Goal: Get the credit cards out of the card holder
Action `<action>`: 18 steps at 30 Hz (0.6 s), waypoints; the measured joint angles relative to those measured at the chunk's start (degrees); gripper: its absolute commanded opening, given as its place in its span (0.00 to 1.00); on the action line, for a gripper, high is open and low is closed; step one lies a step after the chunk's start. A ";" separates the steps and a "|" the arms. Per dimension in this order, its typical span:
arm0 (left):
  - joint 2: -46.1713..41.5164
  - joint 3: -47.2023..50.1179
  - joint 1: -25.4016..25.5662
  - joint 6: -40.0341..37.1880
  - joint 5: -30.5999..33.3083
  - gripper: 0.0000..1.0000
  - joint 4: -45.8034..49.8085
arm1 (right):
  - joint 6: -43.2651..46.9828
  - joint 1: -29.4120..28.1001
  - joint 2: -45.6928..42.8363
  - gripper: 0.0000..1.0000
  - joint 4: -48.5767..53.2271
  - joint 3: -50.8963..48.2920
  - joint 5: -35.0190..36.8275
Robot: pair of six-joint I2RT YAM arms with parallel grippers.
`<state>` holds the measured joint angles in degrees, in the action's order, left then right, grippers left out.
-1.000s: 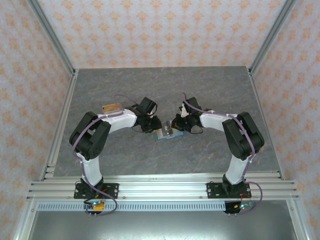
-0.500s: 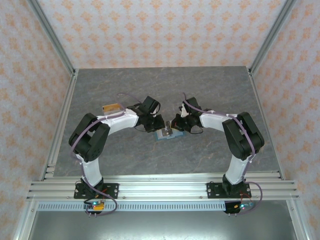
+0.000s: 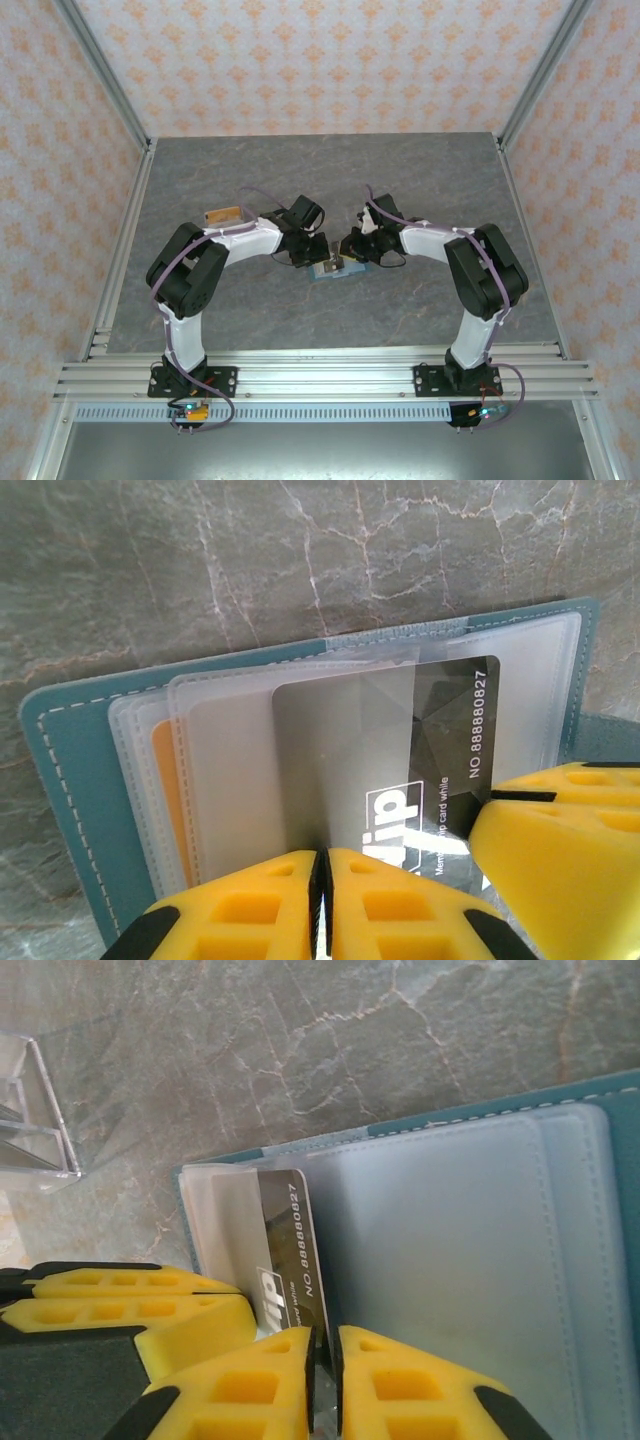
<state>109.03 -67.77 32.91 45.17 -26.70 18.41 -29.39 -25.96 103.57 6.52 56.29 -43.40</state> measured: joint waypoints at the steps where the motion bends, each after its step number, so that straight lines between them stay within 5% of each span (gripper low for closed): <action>1: 0.00 0.00 -0.02 0.17 0.02 0.13 0.00 | -0.59 0.15 0.37 0.17 -0.52 0.00 -0.50; 18: 0.13 0.74 -0.02 1.29 0.04 0.11 -1.53 | -1.84 0.50 2.29 0.25 -1.77 -0.13 -1.53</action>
<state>109.16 -67.02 32.88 46.46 -26.65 16.88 -31.22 -25.45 105.86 4.75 56.16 -44.93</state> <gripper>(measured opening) 0.117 0.241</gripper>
